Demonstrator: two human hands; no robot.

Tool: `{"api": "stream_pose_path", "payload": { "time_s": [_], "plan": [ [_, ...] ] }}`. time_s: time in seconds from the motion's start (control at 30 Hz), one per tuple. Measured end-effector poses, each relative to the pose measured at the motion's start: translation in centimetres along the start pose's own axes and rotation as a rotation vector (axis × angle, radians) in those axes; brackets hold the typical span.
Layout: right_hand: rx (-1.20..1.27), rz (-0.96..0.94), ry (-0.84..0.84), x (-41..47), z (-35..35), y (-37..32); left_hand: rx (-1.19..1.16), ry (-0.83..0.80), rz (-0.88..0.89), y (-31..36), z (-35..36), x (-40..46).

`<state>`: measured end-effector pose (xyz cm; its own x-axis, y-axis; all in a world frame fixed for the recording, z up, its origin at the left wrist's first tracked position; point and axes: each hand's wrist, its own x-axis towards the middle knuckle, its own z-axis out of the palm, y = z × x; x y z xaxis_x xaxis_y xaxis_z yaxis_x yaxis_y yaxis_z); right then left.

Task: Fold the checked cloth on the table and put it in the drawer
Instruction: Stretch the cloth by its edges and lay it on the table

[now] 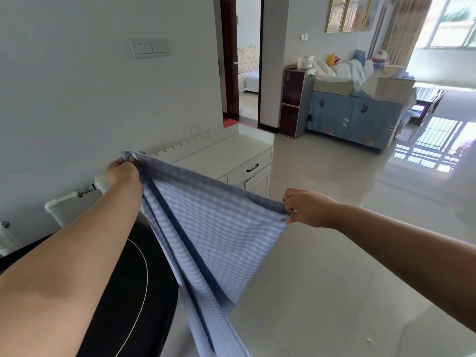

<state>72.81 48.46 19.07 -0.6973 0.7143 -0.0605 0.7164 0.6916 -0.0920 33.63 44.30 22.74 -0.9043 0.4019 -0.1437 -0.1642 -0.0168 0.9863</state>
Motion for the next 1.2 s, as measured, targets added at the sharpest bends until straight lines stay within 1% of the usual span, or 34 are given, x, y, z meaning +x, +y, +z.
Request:
{"api": "stream_pose_path", "payload": {
  "time_s": [0.07,0.1,0.17,0.23,0.3,0.4,0.47,0.57,0.63,0.7,0.77,0.83,0.93,1.03,1.1,1.17,1.2],
  "plan": [
    [0.041,-0.008,0.002,-0.4,-0.4,0.0,-0.068,0.014,-0.024,0.4,-0.5,-0.2],
    [0.073,-0.007,0.001,-0.7,-0.6,0.0,-0.078,0.058,-0.038,0.2,-0.7,0.4],
    [0.124,0.010,-0.002,-1.3,-1.0,0.1,-0.074,0.090,-0.034,0.0,-1.5,0.5],
    [0.127,0.044,0.020,-1.6,-0.9,0.0,-0.065,0.069,-0.016,-0.5,-1.9,1.1],
    [0.182,0.077,0.096,-1.6,-0.6,-0.3,-0.061,0.056,-0.005,-0.6,-2.2,1.4],
    [0.533,0.131,0.266,-1.2,-0.2,-1.1,-0.090,0.013,0.000,-0.2,-2.7,2.4],
    [0.745,0.185,0.414,-0.8,-0.5,-1.5,-0.012,-0.065,0.021,0.3,-3.1,2.3],
    [0.922,0.264,0.599,0.1,-1.3,-1.1,0.124,-0.207,0.043,0.5,-3.1,2.3],
    [1.027,0.338,0.647,0.5,-2.1,0.2,0.169,-0.309,0.034,0.4,-2.8,2.2],
    [1.148,0.419,0.645,0.8,-2.7,1.9,0.237,-0.409,-0.008,0.2,-2.2,2.2],
    [1.052,0.506,0.636,1.1,-3.0,3.4,0.281,-0.493,-0.035,-0.1,-1.5,1.9],
    [0.945,0.539,0.635,1.5,-3.1,4.2,0.312,-0.547,-0.038,-0.4,-0.6,1.3],
    [0.909,0.553,0.618,2.2,-3.2,4.6,0.311,-0.570,-0.049,-0.6,0.9,0.8],
    [0.804,0.502,0.566,2.5,-3.0,4.3,0.197,-0.566,-0.037,-0.7,2.8,0.0],
    [0.692,0.395,0.479,2.1,-3.2,3.6,0.129,-0.516,-0.017,-0.8,4.4,-0.6],
    [0.551,0.279,0.304,1.2,-3.4,3.0,0.073,-0.446,-0.016,-1.0,5.9,-0.7],
    [0.438,0.241,0.206,0.8,-3.4,2.8,0.051,-0.417,-0.018,-1.1,6.5,-0.7]
  ]
}}
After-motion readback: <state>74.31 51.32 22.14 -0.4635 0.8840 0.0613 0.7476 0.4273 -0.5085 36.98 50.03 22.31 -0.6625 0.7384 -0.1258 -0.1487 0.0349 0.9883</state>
